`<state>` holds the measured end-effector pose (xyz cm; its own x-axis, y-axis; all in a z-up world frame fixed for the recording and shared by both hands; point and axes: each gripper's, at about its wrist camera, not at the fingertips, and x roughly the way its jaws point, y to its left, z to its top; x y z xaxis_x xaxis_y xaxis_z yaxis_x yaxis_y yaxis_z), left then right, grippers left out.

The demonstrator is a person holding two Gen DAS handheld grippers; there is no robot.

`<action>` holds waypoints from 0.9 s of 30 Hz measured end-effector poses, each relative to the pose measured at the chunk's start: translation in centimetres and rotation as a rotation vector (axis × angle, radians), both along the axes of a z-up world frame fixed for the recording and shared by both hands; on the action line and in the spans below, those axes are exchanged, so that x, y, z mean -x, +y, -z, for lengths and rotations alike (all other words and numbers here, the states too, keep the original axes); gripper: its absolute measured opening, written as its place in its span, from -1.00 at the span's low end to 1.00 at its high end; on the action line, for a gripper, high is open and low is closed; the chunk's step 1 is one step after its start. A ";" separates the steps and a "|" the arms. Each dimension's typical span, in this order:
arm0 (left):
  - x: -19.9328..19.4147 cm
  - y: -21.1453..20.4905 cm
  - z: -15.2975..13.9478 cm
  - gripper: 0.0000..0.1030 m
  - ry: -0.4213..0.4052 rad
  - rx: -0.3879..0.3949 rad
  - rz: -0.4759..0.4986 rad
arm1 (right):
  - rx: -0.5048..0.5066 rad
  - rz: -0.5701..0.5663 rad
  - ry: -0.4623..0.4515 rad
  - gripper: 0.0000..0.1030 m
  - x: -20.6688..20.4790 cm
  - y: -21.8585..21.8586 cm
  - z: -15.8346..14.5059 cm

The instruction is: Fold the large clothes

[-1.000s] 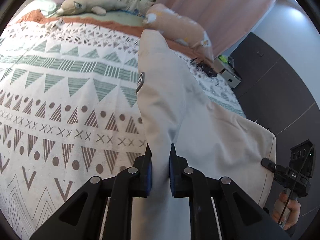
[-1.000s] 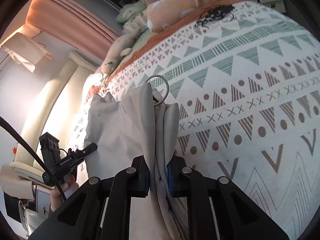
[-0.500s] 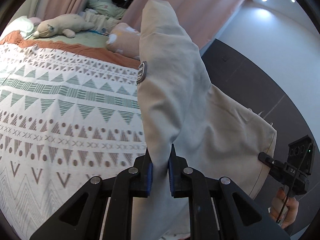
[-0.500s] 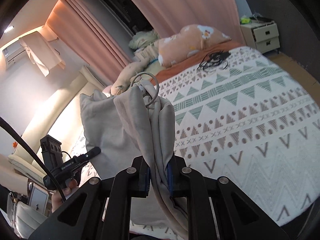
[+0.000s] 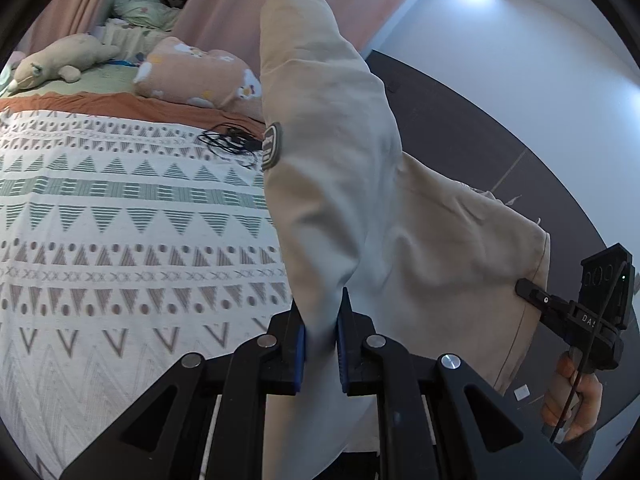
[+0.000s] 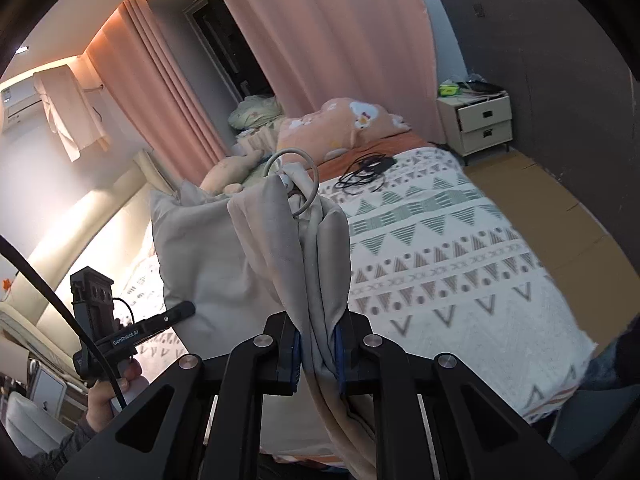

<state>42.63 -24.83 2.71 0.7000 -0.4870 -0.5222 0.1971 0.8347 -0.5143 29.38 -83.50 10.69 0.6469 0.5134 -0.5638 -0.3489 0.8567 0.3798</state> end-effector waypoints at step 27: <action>-11.2 -17.2 6.6 -0.73 0.185 0.012 0.147 | 0.128 0.201 0.127 -0.81 -4.6 -6.5 -1.7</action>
